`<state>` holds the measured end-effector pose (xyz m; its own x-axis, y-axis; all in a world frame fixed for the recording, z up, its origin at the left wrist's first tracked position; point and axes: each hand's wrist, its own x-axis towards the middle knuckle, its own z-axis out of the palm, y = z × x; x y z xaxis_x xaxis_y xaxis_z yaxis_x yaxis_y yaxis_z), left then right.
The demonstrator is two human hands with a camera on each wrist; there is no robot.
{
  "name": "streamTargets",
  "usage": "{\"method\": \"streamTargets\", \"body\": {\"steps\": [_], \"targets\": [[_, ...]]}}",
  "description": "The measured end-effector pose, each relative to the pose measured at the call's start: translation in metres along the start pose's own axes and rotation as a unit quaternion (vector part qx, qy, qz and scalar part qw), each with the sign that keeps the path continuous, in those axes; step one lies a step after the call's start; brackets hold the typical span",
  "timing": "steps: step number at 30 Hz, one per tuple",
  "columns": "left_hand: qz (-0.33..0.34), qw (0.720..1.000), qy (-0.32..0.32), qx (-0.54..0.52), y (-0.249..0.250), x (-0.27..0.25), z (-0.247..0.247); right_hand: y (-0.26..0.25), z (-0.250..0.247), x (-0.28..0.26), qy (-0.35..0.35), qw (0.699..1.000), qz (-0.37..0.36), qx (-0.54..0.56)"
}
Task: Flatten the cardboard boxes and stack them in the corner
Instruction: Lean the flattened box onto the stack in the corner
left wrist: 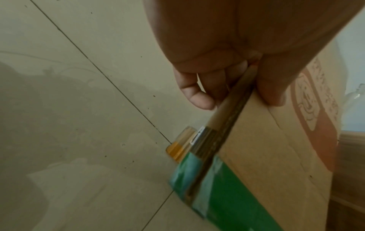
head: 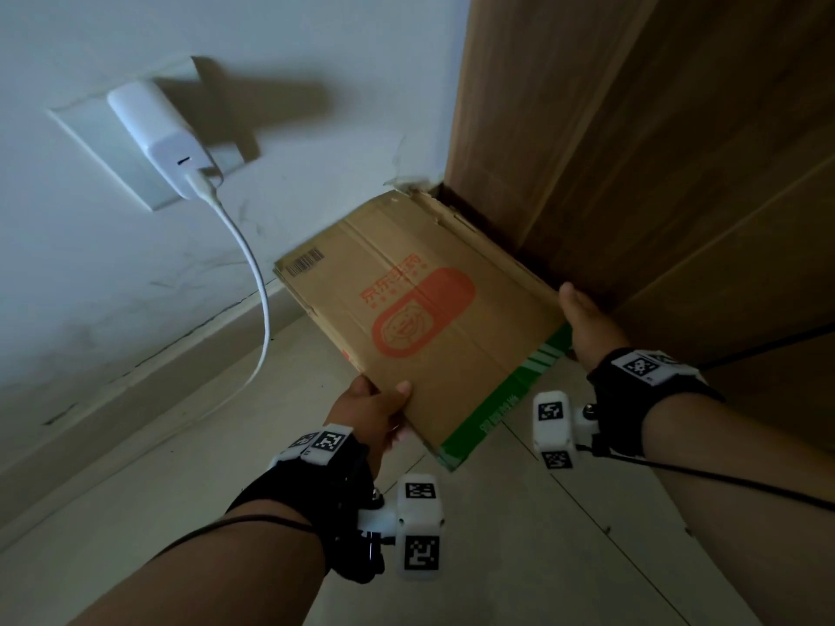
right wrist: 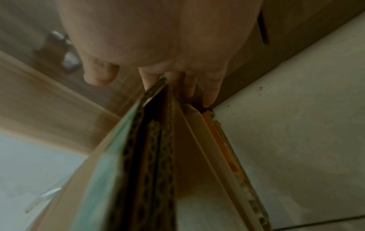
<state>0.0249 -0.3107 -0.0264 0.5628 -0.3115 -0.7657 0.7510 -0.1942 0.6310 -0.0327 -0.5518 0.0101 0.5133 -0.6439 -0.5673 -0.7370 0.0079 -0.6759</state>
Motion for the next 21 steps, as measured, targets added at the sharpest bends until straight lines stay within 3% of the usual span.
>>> {"method": "streamTargets", "body": {"steps": [5,9,16,21], "targets": [[-0.005,1.000,0.006,0.004,-0.001,0.002,-0.003,0.015,0.010,0.003,-0.020,0.998,0.042,0.051],[-0.008,1.000,0.006,0.013,-0.001,0.001,-0.004,0.015,0.012,-0.001,0.003,0.990,0.062,0.124],[0.000,1.000,-0.010,0.009,0.010,0.001,0.018,0.036,0.011,-0.010,0.044,0.946,0.098,0.307],[0.005,0.997,0.009,0.082,0.030,0.007,0.047,0.040,0.011,-0.013,0.048,0.936,0.090,0.336]]}}
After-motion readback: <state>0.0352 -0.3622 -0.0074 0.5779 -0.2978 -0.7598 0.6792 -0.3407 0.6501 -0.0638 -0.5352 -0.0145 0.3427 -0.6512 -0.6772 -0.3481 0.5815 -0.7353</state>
